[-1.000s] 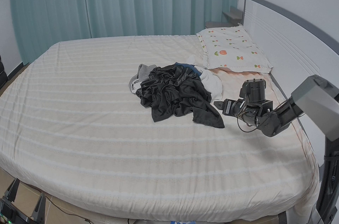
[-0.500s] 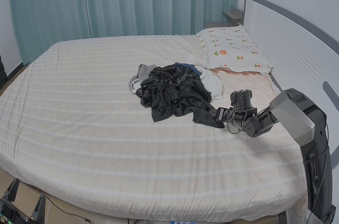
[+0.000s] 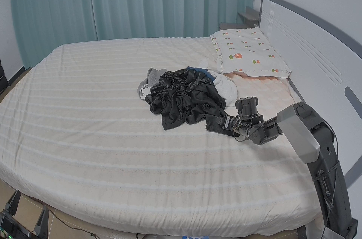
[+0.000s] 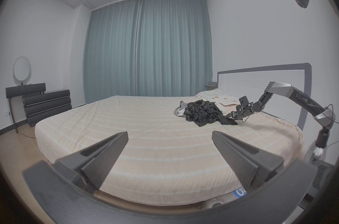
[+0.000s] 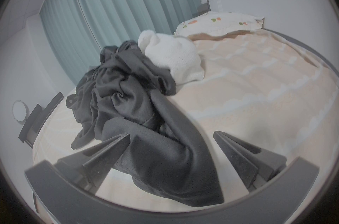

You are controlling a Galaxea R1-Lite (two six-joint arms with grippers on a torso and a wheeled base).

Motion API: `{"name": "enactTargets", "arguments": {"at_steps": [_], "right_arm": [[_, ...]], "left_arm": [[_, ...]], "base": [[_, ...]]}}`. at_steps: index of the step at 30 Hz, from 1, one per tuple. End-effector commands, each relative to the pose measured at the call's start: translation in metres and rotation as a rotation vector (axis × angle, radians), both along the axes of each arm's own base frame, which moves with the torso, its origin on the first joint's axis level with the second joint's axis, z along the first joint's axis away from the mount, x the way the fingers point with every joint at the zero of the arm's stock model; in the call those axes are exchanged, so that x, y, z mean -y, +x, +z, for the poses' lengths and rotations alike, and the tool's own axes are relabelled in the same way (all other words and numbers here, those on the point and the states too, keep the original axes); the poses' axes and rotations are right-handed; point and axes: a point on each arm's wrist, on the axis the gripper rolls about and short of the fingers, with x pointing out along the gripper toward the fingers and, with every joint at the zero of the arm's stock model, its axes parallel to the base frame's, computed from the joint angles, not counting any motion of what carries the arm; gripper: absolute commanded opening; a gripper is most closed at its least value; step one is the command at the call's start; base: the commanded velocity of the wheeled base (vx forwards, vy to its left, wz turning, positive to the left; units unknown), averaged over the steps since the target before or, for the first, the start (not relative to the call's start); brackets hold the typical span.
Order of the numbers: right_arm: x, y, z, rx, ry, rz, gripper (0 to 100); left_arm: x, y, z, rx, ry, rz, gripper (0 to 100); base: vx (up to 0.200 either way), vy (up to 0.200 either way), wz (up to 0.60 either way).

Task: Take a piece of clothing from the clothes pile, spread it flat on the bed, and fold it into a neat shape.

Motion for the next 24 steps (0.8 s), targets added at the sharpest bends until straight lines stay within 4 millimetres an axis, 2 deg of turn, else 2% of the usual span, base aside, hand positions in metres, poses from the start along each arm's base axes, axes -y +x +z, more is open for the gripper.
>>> {"name": "enactTargets", "arguments": {"at_steps": [1, 7, 8, 12, 13, 15, 17, 18, 20, 21, 24], "right_arm": [[-0.005, 0.007, -0.011, 0.011, 0.007, -0.006, 100], [-0.009, 0.006, -0.008, 0.016, 0.023, 0.002, 100], [-0.012, 0.004, -0.006, 0.013, 0.038, 0.001, 0], [-0.015, 0.003, 0.002, 0.022, 0.074, -0.006, 0], [-0.017, -0.005, 0.017, 0.012, 0.137, -0.016, 0], [-0.017, -0.014, 0.031, -0.008, 0.206, 0.009, 0], [-0.016, -0.019, 0.037, -0.016, 0.230, 0.022, 0], [-0.011, -0.036, 0.055, -0.013, 0.283, 0.049, 0], [-0.009, -0.043, 0.062, -0.007, 0.302, 0.062, 0], [-0.003, -0.062, 0.082, 0.016, 0.351, 0.104, 0], [0.009, -0.098, 0.113, 0.036, 0.416, 0.171, 0]], "left_arm": [[0.000, 0.001, -0.005, -0.009, 0.001, 0.001, 100], [0.000, 0.001, -0.005, -0.009, 0.001, 0.001, 100], [0.000, 0.001, -0.005, -0.009, 0.001, 0.001, 100], [0.000, 0.001, -0.005, -0.009, -0.001, 0.000, 100], [0.000, 0.001, -0.005, -0.009, -0.001, 0.001, 100], [0.000, 0.001, -0.005, -0.009, -0.001, 0.000, 100], [0.000, 0.001, -0.005, -0.009, -0.001, 0.000, 100], [0.000, 0.001, -0.005, -0.009, 0.001, 0.000, 100], [0.000, 0.001, -0.005, -0.009, -0.001, 0.000, 100], [0.000, 0.001, -0.005, -0.009, -0.001, 0.001, 100], [0.000, 0.001, -0.005, -0.009, 0.001, 0.001, 100]], "base": [[0.000, 0.000, 0.00], [0.000, 0.000, 0.00], [0.000, 0.000, 0.00], [0.000, 0.000, 0.00], [0.000, 0.000, 0.00], [0.000, 0.000, 0.00], [0.000, 0.000, 0.00], [0.000, 0.000, 0.00], [0.000, 0.000, 0.00], [0.000, 0.000, 0.00], [0.000, 0.000, 0.00]]}}
